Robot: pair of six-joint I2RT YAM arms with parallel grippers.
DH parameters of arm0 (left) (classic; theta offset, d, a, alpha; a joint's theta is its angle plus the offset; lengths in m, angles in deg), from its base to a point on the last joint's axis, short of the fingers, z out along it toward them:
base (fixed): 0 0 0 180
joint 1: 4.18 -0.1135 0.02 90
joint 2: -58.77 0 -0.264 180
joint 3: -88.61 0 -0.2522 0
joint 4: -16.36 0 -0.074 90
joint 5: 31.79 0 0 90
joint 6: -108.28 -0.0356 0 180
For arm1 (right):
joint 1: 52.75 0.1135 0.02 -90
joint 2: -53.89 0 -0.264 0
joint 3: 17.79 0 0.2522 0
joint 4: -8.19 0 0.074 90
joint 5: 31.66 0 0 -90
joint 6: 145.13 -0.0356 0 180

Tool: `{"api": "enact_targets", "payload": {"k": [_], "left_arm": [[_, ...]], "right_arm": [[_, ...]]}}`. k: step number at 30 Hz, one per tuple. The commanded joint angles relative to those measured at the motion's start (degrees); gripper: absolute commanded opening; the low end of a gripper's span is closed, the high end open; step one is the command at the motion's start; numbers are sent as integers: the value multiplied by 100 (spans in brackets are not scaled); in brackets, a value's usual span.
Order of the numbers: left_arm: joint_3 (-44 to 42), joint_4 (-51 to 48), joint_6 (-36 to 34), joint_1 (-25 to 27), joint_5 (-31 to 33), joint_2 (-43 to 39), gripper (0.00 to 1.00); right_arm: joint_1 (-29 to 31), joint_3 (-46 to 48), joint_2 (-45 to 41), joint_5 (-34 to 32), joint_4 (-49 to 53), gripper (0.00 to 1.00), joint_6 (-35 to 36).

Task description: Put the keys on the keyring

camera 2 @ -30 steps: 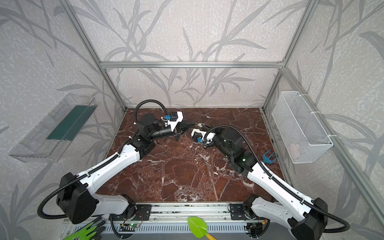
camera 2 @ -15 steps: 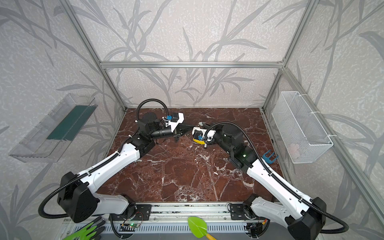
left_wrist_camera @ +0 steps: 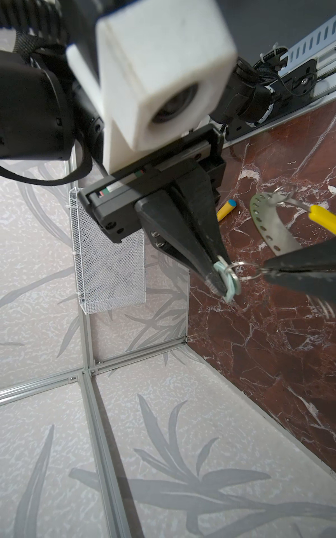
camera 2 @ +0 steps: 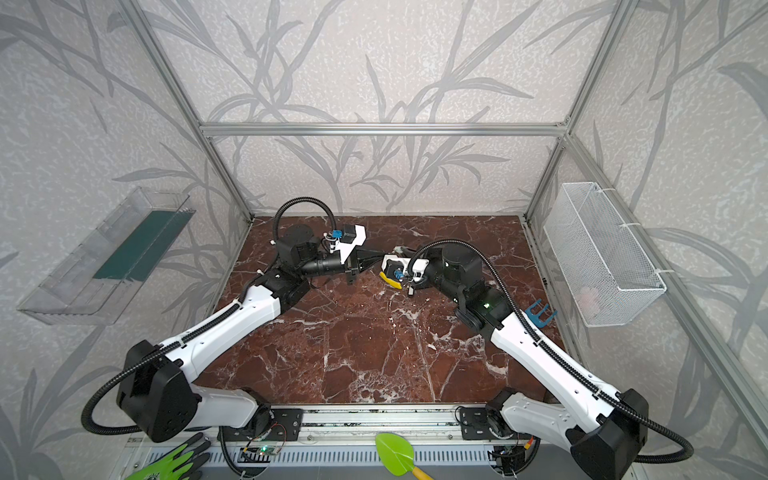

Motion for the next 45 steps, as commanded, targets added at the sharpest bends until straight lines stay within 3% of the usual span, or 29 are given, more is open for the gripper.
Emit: {"api": "enact_targets", "payload": {"k": [1,6,11,20,28,30,32,37,45], "left_arm": [[-180,753,502,-86,131,-106,0],[-323,1879,1230,-82,385,-115,0],[-336,2383,1665,-87,570,-89,0],[-228,3625,2678,-26,620,283,0],[-14,4037,2951,40,623,586,0],[-6,3993,2880,23,556,589,0],[-44,3930,2842,-5,559,548,0],[-56,3677,2727,-53,436,471,0],[66,3518,2735,-84,124,540,0]], "right_arm": [[-60,300,-207,78,-542,0,-366],[82,942,-293,15,-1375,0,-617],[211,1206,-192,-123,-2106,0,-530],[212,1148,393,330,-2837,0,-1164],[247,1236,770,813,-3764,0,-1536],[223,1320,683,867,-3895,24,-1697],[105,1384,505,777,-3765,33,-1940],[-809,1836,-290,1377,-3571,39,-3282],[-1206,1431,-763,2627,-2836,34,-3862]]}}
